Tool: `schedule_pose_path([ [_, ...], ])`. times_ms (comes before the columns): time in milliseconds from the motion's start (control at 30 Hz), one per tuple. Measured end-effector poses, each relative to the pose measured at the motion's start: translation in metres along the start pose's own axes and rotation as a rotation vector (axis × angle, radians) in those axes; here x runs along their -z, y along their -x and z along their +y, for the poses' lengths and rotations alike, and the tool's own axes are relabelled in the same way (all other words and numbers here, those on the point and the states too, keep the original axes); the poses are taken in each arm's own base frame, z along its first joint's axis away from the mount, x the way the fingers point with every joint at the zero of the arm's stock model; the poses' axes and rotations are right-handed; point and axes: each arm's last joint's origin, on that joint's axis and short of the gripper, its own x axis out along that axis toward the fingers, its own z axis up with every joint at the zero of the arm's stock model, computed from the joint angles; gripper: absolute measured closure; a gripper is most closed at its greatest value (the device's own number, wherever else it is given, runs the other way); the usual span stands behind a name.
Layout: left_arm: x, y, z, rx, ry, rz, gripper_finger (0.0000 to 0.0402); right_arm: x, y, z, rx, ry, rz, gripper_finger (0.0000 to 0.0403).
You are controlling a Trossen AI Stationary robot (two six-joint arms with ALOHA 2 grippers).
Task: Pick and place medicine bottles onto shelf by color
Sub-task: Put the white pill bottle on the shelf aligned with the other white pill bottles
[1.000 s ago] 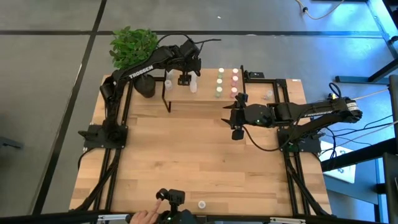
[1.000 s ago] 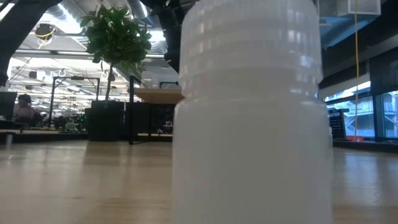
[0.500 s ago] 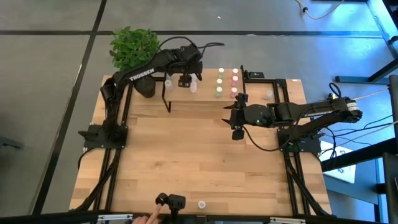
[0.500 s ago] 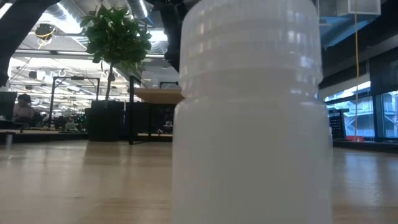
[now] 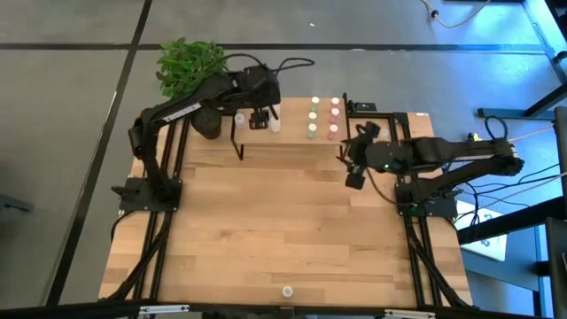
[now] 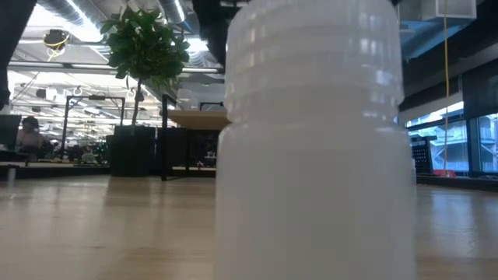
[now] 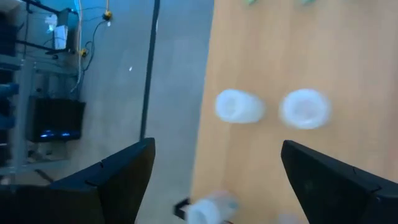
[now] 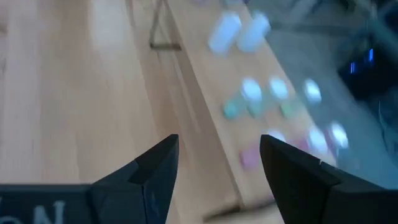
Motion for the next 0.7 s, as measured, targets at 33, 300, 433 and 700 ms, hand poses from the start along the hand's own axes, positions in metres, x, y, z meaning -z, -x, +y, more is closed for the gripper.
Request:
schedule_pose_path([
  [33,0.0,0.009,-0.002,0.006,0.023,-0.016,0.0058,0.002,0.004,-0.004,0.004,-0.022,0.03,0.0176],
  [300,-0.004,0.072,-0.046,0.098,0.034,-0.122,0.0058,0.017,0.02,-0.013,-0.115,-0.03,0.199,0.0176],
  [433,-0.007,0.092,-0.075,0.161,0.013,-0.138,0.0058,0.019,0.021,-0.012,-0.183,-0.058,0.227,0.0176],
  [700,-0.007,0.127,-0.129,0.339,0.002,-0.168,0.0058,0.017,0.022,0.012,-0.4,0.104,0.221,0.0176],
])
